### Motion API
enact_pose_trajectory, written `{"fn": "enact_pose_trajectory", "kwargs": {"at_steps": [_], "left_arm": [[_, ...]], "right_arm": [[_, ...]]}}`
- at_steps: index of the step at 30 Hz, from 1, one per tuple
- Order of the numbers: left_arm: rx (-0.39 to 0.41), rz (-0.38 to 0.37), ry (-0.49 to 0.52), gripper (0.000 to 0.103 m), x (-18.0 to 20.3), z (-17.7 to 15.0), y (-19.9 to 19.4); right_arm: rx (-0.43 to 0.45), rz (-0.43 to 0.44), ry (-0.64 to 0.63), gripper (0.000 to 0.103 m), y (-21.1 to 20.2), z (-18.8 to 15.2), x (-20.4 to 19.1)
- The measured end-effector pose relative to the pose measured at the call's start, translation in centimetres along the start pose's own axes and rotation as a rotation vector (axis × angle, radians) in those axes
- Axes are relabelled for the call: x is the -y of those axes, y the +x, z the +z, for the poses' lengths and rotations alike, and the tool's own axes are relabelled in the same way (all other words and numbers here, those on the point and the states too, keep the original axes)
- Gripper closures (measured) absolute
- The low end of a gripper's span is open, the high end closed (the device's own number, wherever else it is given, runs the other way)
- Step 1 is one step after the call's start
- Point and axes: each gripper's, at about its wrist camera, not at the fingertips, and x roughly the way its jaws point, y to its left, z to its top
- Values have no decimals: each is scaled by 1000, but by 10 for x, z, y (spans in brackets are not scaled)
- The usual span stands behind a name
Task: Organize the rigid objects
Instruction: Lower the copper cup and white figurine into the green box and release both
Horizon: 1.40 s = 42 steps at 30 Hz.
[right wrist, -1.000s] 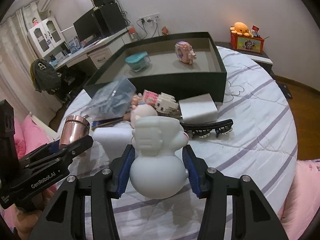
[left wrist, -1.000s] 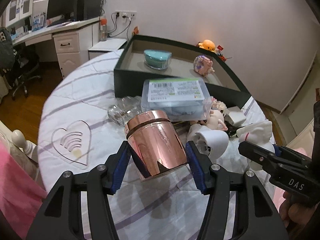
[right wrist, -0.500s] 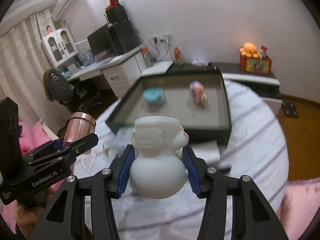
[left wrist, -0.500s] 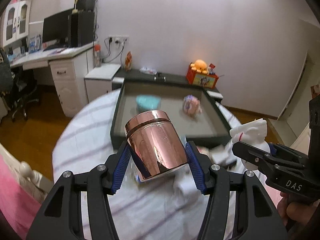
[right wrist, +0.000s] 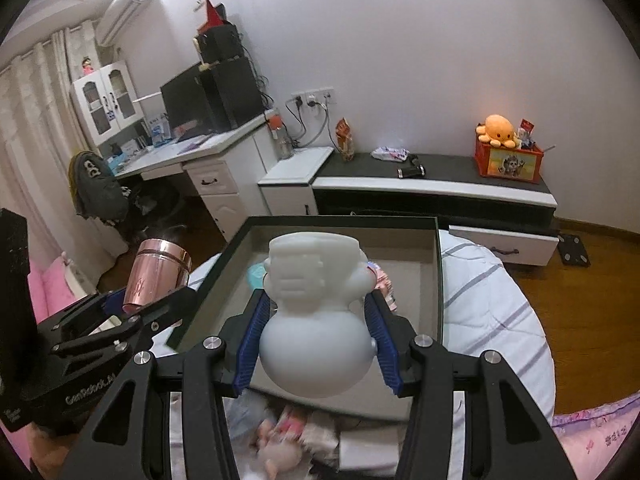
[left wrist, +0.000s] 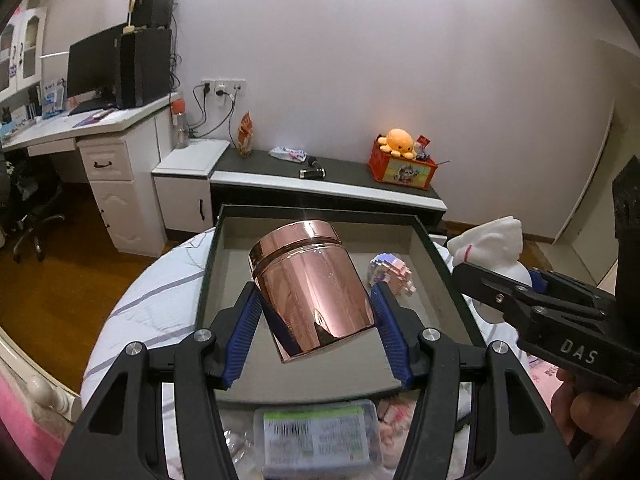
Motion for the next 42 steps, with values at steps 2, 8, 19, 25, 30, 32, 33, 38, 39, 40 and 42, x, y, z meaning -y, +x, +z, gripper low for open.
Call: {"fn": "enact_pose_trajectory", "kwargs": {"at_steps": [2, 8, 19, 25, 30, 32, 33, 38, 39, 40, 42], "left_arm": [[-16, -1, -3, 45, 0, 1, 13], [-56, 4, 0, 45, -4, 1, 43], [-160, 19, 3, 45, -10, -9, 83], [-179, 35, 15, 44, -11, -18, 85], [-123, 61, 21, 12, -12, -13, 65], [-89, 67, 18, 7, -14, -11, 54], [-76, 69, 15, 3, -14, -11, 48], [-39, 97, -6, 0, -19, -10, 23], [-33, 106, -12, 0, -21, -10, 16], [-25, 109, -19, 0, -22, -11, 9], [-8, 112, -29, 0, -23, -12, -2]], "right_arm": [[-19, -13, 7, 52, 14, 1, 7], [-83, -29, 27, 52, 49, -3, 20], [-166, -62, 47, 52, 83, -14, 35], [-195, -77, 44, 52, 92, -20, 34], [-194, -82, 47, 31, 87, -22, 33], [-171, -95, 37, 19, 79, -21, 29], [-168, -98, 34, 19, 77, -21, 28], [-129, -118, 28, 0, 56, -19, 20], [-120, -115, 31, 0, 52, -19, 19], [-112, -113, 35, 0, 47, -19, 17], [-93, -114, 35, 0, 37, -17, 14]]}}
